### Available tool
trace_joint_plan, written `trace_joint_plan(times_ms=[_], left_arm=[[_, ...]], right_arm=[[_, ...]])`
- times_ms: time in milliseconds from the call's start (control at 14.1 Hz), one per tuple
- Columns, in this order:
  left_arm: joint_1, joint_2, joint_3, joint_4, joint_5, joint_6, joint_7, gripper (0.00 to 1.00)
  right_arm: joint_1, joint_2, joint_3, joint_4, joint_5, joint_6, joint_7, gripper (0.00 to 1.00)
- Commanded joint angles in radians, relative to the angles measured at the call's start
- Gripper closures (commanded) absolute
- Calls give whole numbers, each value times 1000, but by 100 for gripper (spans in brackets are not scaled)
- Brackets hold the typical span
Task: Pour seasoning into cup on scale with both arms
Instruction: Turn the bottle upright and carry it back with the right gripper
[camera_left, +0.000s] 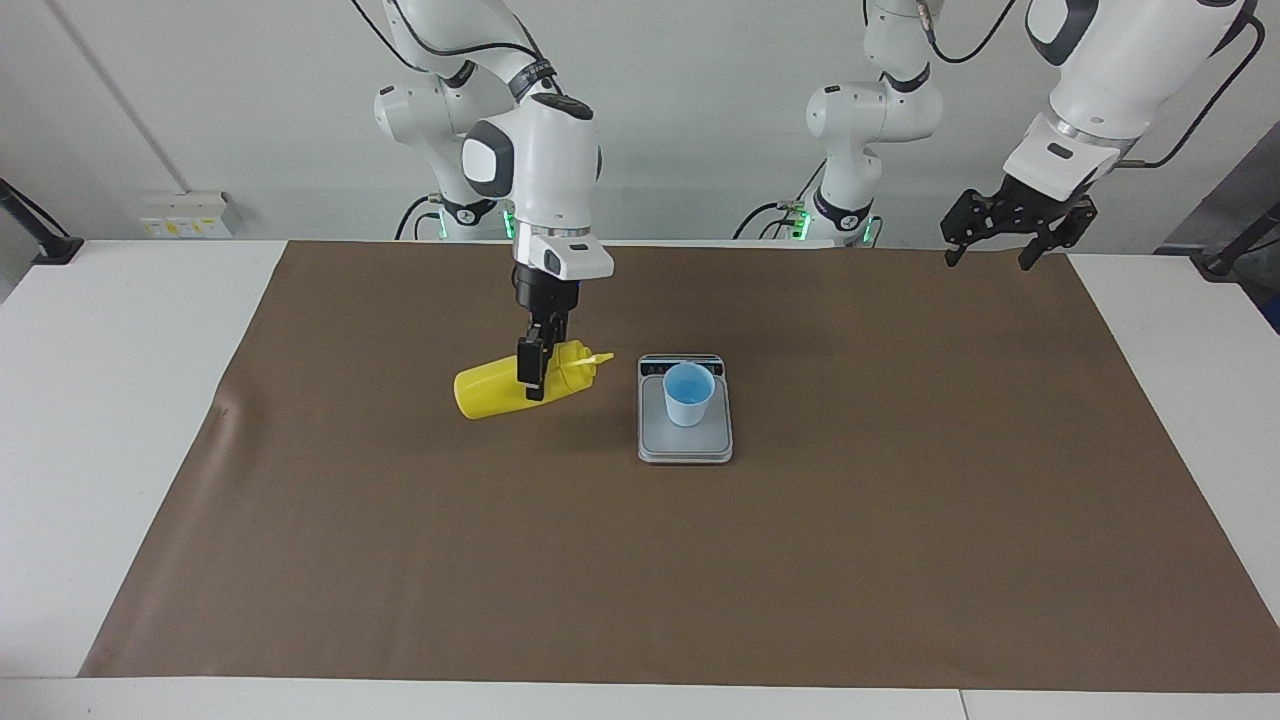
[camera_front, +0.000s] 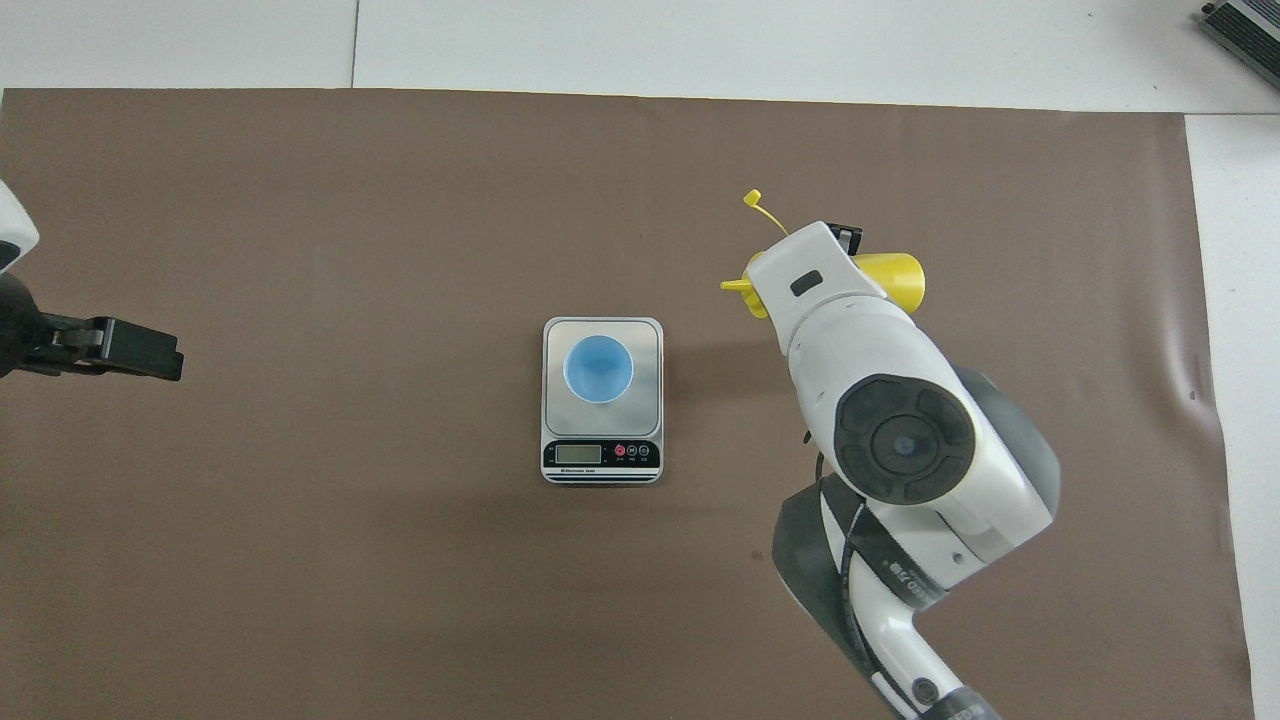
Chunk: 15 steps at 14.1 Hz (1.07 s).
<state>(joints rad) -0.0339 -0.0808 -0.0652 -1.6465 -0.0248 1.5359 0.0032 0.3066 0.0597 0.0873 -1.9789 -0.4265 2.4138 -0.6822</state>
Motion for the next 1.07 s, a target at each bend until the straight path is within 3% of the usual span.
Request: trace_joint_plan(times_ms=[0,568,852,994], left_arm=[[0,-27,2,-24,14,-5,0,0],[0,-27,2,-24,14,-5,0,0],[-1,-27,2,-24,14,-6,0,0],[0,-27,2,-24,14,-6,0,0]], right_arm=[[-78,-32,9,-23,193,11,-153,100],[-305,-38,6,-67,866,-33,-759,100],[-435,-35,6,-158,1307,-99,-1061,100],[-478,-32,5,-204,1470,-130,-1230,100]])
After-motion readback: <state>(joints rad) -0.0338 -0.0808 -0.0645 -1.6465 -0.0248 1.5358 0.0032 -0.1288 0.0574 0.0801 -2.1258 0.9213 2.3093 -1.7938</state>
